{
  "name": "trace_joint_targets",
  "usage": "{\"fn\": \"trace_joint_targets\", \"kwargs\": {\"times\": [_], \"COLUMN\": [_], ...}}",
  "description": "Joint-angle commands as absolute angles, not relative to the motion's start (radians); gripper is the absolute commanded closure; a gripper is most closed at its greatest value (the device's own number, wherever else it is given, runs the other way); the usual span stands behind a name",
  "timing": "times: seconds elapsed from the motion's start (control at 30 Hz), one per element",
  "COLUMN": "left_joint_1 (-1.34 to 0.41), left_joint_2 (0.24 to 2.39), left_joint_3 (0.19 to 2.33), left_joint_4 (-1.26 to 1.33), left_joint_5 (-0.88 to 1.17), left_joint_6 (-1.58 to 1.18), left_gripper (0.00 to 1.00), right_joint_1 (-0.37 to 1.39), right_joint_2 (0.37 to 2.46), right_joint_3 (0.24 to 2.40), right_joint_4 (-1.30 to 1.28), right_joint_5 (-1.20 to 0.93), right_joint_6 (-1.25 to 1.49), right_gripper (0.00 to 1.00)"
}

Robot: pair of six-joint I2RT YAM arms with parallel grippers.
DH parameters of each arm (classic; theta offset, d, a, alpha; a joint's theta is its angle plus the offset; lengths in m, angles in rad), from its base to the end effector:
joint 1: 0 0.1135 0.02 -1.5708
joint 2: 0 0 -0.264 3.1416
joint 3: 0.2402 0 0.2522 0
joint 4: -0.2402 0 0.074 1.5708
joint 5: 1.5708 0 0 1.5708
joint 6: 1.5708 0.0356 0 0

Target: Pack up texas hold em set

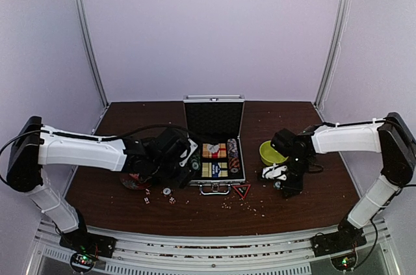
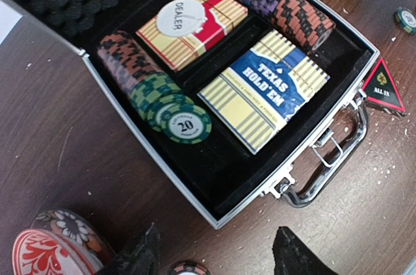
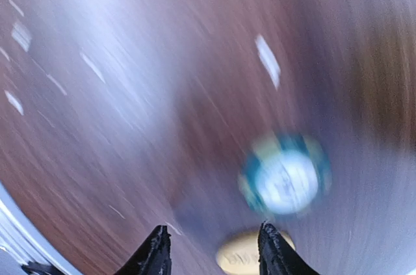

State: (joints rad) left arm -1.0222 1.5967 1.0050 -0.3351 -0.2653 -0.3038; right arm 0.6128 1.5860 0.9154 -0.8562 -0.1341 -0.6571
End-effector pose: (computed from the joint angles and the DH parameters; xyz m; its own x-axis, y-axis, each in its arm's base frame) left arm 0.1794 -0.2756 0.2039 -0.6197 0.4604 -0.6356 0.5826 0.8125 0.0205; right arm 0.2083 0.1523 0.1631 -0.2960 -0.9481 -0.1164 -0.9543 0.2882 0.0789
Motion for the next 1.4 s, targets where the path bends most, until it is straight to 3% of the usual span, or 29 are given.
{"fn": "trace_joint_targets", "kwargs": {"times": [0.0, 0.33, 0.73, 0.87, 1.03, 1.37], "left_joint_1": [-1.022, -1.021, -1.02, -1.02, -1.02, -1.02], "left_joint_2": [1.514, 1.409, 1.449, 1.489, 1.518, 1.437], "left_joint_3": [0.974, 0.916, 0.933, 0.951, 0.985, 0.939], "left_joint_4": [-0.312, -0.349, -0.32, -0.301, -0.306, -0.325], "left_joint_5": [-0.312, -0.37, -0.384, -0.367, -0.347, -0.357], "left_joint_6": [-0.333, -0.368, -0.347, -0.331, -0.322, -0.358], "left_gripper": [0.39, 0.38, 0.37, 0.37, 0.37, 0.37], "right_joint_1": [0.765, 0.984, 0.747, 0.708, 0.727, 0.796], "right_joint_2": [1.689, 1.886, 1.648, 1.594, 1.63, 1.812], "right_joint_3": [1.03, 1.285, 1.073, 1.056, 1.086, 1.175], "right_joint_4": [-0.887, -0.943, -0.963, -0.925, -0.834, -0.708], "right_joint_5": [-0.209, -0.248, -0.193, -0.183, -0.284, -0.268], "right_joint_6": [-0.592, -0.58, -0.591, -0.598, -0.603, -0.591], "right_gripper": [0.53, 0.53, 0.5, 0.42, 0.33, 0.29]}}
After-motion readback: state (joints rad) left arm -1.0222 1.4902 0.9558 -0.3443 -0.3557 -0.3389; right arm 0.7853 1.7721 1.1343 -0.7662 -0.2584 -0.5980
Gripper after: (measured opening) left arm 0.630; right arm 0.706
